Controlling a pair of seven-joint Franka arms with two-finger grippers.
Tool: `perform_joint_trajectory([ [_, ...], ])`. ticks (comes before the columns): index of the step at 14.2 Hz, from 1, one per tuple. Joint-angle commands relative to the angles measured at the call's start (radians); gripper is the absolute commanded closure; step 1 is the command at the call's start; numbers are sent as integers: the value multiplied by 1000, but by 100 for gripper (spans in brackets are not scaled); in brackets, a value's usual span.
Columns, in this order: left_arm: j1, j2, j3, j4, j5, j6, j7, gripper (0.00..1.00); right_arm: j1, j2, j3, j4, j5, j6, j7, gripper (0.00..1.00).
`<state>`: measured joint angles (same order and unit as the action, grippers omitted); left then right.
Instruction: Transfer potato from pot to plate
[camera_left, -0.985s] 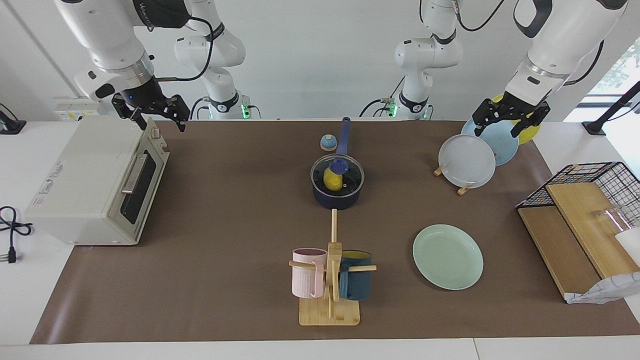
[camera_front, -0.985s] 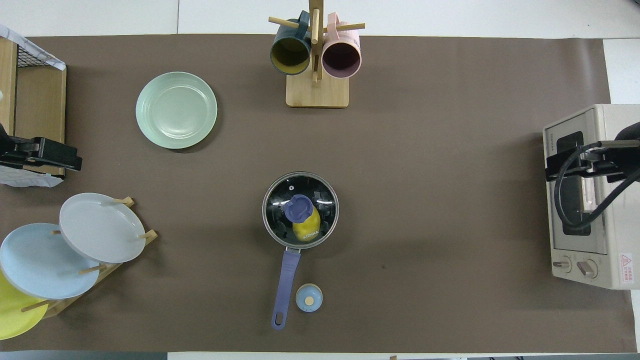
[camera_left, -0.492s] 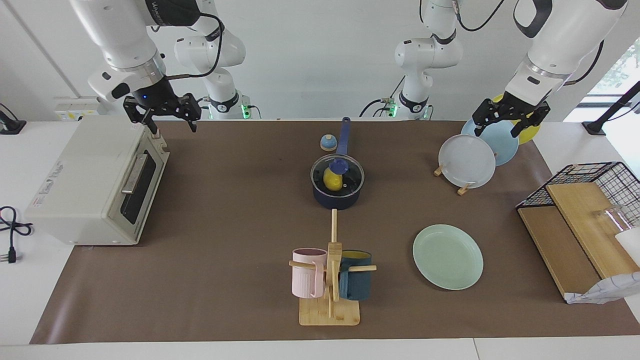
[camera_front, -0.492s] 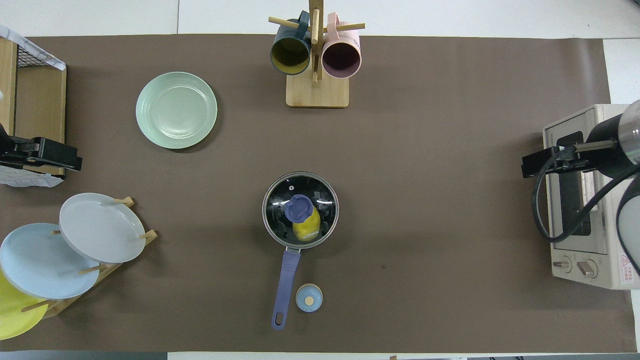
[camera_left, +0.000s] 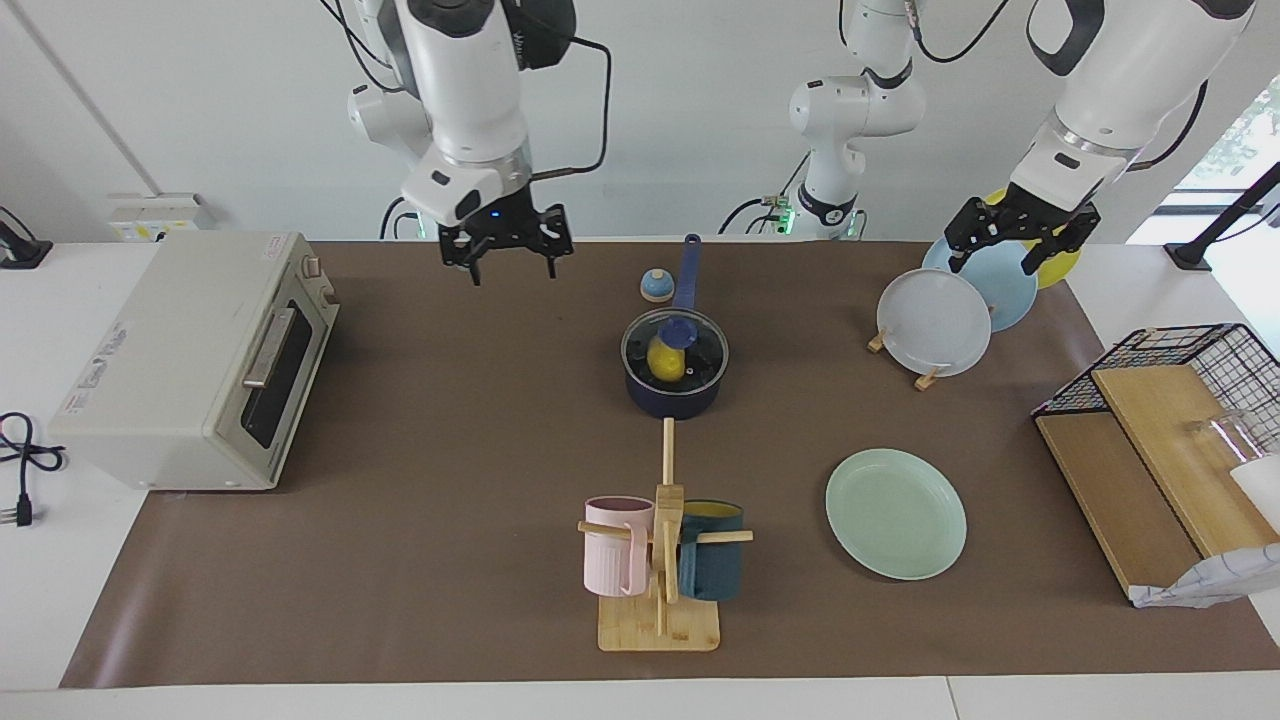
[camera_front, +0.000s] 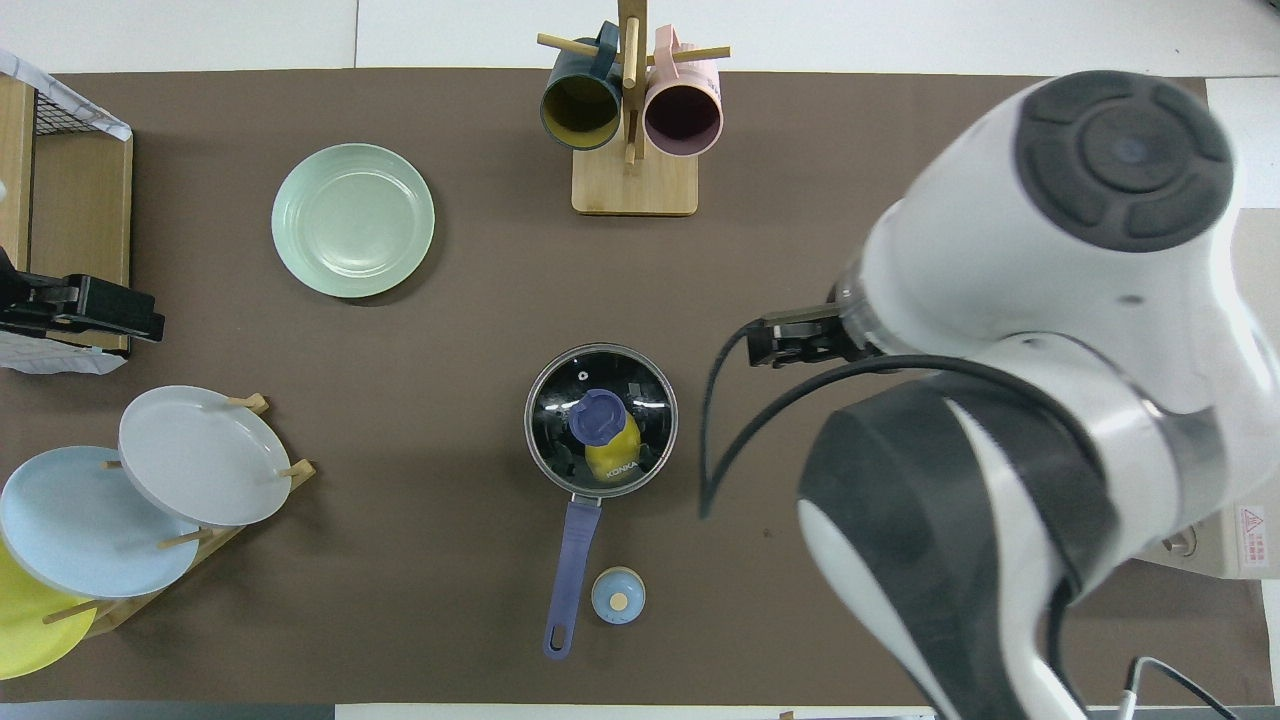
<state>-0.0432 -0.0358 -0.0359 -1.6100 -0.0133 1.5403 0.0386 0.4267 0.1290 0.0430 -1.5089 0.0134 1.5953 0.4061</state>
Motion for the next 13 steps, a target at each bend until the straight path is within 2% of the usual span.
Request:
perform_joint_trajectory([
  [1, 16, -13, -15, -15, 24, -3, -11, 0, 137, 153, -5, 125, 0, 59, 211, 0],
  [3, 16, -13, -15, -15, 24, -3, -11, 0, 209, 175, -2, 104, -3, 168, 286, 0],
  [6, 16, -13, -15, -15, 24, -3, -11, 0, 266, 172, -2, 29, -25, 210, 292, 0],
  [13, 16, -13, -15, -15, 24, -3, -11, 0, 268, 172, -2, -123, -59, 389, 273, 0],
])
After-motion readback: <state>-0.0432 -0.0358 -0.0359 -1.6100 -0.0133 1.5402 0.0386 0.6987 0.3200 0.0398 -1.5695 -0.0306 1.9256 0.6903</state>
